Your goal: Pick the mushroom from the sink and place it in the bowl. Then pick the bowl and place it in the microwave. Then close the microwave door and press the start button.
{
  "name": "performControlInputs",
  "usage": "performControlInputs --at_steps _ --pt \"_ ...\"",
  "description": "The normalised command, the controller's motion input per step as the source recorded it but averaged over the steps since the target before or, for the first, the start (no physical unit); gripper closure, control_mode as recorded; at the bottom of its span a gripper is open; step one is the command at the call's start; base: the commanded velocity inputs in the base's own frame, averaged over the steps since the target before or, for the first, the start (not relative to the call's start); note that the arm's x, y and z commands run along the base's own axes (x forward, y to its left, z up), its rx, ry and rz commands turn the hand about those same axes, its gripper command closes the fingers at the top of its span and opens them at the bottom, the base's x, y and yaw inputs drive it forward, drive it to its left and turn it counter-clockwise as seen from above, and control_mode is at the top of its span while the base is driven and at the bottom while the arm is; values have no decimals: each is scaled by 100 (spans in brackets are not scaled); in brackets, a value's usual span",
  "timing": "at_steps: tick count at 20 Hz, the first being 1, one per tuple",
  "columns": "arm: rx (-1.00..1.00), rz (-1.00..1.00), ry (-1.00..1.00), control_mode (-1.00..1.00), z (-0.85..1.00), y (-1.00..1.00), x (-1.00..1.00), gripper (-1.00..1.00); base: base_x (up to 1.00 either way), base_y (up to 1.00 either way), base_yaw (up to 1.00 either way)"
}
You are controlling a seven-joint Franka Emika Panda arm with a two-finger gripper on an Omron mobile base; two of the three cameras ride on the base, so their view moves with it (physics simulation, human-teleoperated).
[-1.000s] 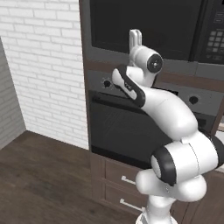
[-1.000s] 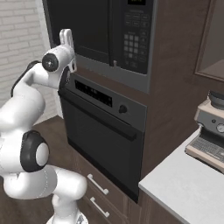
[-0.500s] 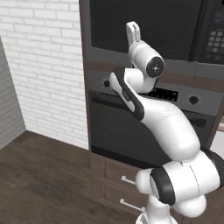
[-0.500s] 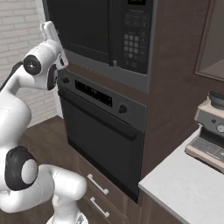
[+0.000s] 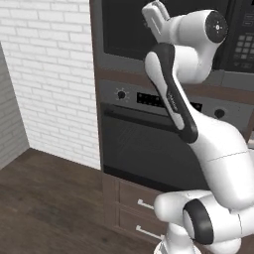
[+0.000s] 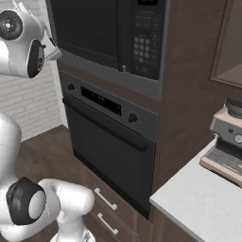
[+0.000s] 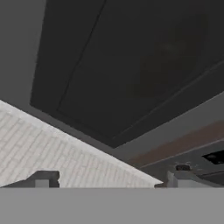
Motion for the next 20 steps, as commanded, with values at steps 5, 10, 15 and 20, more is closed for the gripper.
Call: performControlInputs --at_steps 5,10,15,20 --pt "-75 16 16 -100 -20 2 -27 -100 0 0 0" --pt "-69 14 6 -100 -84 37 -11 100 0 0 0" --pt "-38 7 -14 -100 -74 -8 -42 100 0 0 0" --pt "-5 5 -24 -100 -2 -34 -52 100 0 0 0"
